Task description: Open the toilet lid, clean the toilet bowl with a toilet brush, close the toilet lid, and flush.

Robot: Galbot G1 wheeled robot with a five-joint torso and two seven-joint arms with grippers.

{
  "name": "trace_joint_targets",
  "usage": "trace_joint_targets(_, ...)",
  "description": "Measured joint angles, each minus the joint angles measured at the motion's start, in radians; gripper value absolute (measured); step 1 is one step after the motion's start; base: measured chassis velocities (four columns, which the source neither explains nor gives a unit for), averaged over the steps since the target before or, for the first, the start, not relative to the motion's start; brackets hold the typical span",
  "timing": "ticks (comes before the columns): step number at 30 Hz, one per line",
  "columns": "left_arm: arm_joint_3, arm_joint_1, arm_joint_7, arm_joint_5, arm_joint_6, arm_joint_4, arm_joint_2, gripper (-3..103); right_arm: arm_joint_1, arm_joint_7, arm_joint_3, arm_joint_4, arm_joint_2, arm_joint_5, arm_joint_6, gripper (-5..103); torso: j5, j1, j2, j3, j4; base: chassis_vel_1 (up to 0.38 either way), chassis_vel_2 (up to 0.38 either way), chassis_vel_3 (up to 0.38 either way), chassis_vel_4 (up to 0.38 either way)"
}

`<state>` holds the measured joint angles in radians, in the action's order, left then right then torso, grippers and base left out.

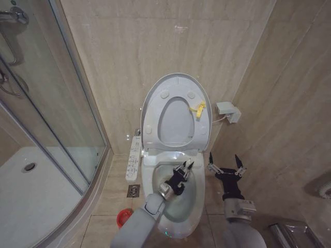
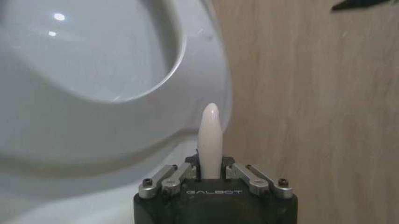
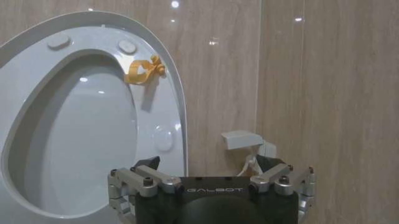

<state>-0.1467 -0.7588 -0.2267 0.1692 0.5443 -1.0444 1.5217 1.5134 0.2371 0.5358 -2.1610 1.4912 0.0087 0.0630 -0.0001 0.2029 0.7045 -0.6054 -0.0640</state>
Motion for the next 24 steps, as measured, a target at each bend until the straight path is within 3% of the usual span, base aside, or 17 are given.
trace_joint_targets(6,0.025,0.001,0.014,-0.027,0.013,-0.04,-0.024,20,0.0,0.0,0.0,0.0,0.0,0.0,0.0,100,0.0001,0.0,0.0,0.0,0.0002,0.0,0.0,0.0,0.0)
trace_joint_targets(12,0.018,-0.04,0.061,-0.026,0.005,-0.178,0.0,20,0.0,0.0,0.0,0.0,0.0,0.0,0.0,100,0.0001,0.0,0.0,0.0,-0.0003,0.0,0.0,0.0,0.0)
trace_joint_targets(18,-0.029,-0.098,0.068,-0.053,-0.011,-0.296,0.007,20,0.0,0.0,0.0,0.0,0.0,0.0,0.0,100,0.0002,0.0,0.0,0.0,0.0,0.0,0.0,0.0,0.0)
trace_joint_targets(24,-0.05,-0.113,0.066,-0.065,-0.011,-0.309,0.006,20,0.0,0.0,0.0,0.0,0.0,0.0,0.0,100,0.0001,0.0,0.0,0.0,0.0,0.0,0.0,0.0,0.0)
